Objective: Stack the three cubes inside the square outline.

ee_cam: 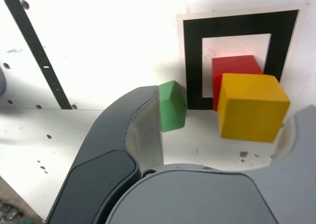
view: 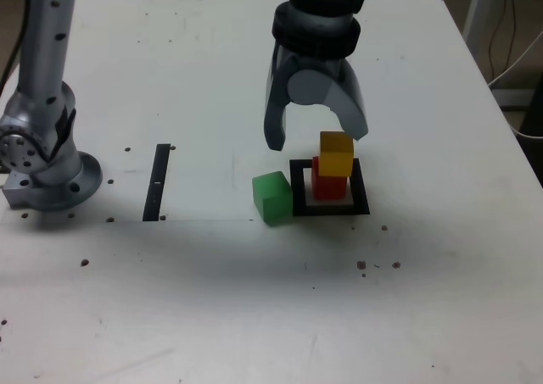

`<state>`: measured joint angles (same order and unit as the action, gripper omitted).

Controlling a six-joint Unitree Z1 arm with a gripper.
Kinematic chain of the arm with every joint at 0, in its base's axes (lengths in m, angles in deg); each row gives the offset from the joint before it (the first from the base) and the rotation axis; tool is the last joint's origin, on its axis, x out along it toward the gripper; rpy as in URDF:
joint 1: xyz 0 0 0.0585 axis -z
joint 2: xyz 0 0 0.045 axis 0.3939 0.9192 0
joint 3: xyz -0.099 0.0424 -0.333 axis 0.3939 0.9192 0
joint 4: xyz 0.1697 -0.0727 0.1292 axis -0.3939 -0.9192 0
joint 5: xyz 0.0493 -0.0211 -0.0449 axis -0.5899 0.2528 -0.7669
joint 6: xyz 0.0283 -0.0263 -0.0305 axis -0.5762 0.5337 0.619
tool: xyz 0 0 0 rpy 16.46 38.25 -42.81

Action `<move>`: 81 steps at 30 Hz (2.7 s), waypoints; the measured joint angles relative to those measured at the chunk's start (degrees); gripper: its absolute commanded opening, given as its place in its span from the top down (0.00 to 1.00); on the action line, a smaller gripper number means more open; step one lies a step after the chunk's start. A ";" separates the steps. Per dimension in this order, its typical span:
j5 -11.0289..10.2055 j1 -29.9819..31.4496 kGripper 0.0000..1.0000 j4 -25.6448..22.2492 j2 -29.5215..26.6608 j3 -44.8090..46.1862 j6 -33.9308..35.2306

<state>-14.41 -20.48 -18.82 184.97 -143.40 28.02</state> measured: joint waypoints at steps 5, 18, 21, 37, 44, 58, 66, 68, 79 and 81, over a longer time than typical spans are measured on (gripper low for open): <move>0.22 0.06 0.00 2.10 -3.01 5.48 0.54; 2.11 4.17 0.00 7.81 -8.80 16.65 2.18; 2.19 4.72 0.00 8.62 -9.12 17.63 2.18; 2.05 5.14 0.00 8.97 -9.72 18.83 1.28; 2.17 5.14 0.00 8.98 -9.99 18.83 4.84; 3.26 5.14 0.00 7.13 -9.77 20.50 15.77; 3.26 5.14 0.00 7.47 -8.42 20.22 16.64; 3.28 5.14 0.00 7.49 -7.92 19.73 16.90; 3.91 4.89 0.01 9.05 -4.42 19.18 16.98; 4.04 4.66 0.01 9.20 -4.03 19.18 16.77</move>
<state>-10.37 -15.83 -9.62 180.94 -124.22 44.79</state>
